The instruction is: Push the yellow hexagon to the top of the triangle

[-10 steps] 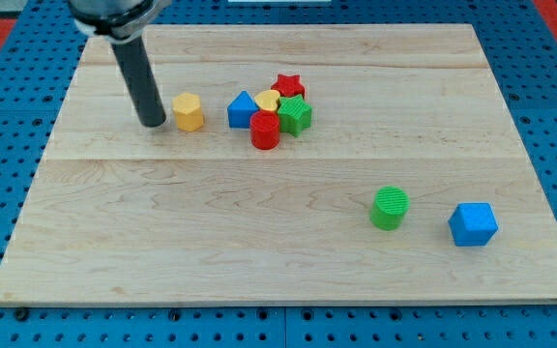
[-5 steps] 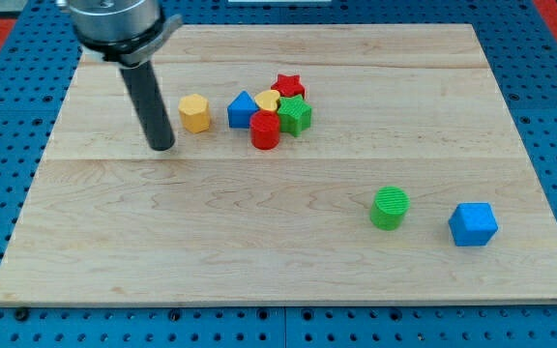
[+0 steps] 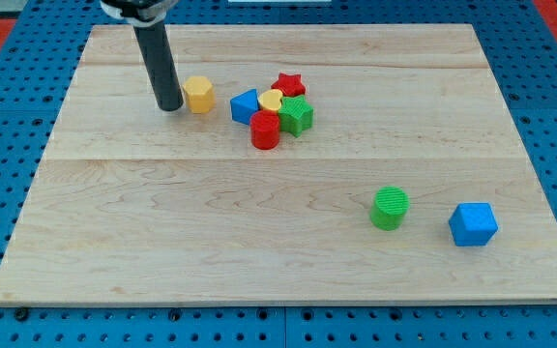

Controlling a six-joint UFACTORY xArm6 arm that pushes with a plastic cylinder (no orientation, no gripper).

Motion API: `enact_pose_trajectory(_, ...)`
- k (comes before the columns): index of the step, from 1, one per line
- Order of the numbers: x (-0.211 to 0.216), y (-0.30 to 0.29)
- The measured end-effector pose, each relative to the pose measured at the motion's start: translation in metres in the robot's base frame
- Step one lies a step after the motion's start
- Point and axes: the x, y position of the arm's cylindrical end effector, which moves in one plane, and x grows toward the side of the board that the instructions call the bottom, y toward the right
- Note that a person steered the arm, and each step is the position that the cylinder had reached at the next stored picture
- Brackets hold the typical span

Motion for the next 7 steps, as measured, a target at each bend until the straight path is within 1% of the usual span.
enact_pose_trajectory(1, -0.009, 0.016)
enact_pose_trajectory(2, -0.009, 0.064)
enact_pose_trajectory(3, -0.012, 0.058)
enact_pose_trajectory(5, -0.021, 0.077)
enact_pose_trajectory(6, -0.024, -0.022)
enact_pose_trajectory(7, 0.099, -0.016)
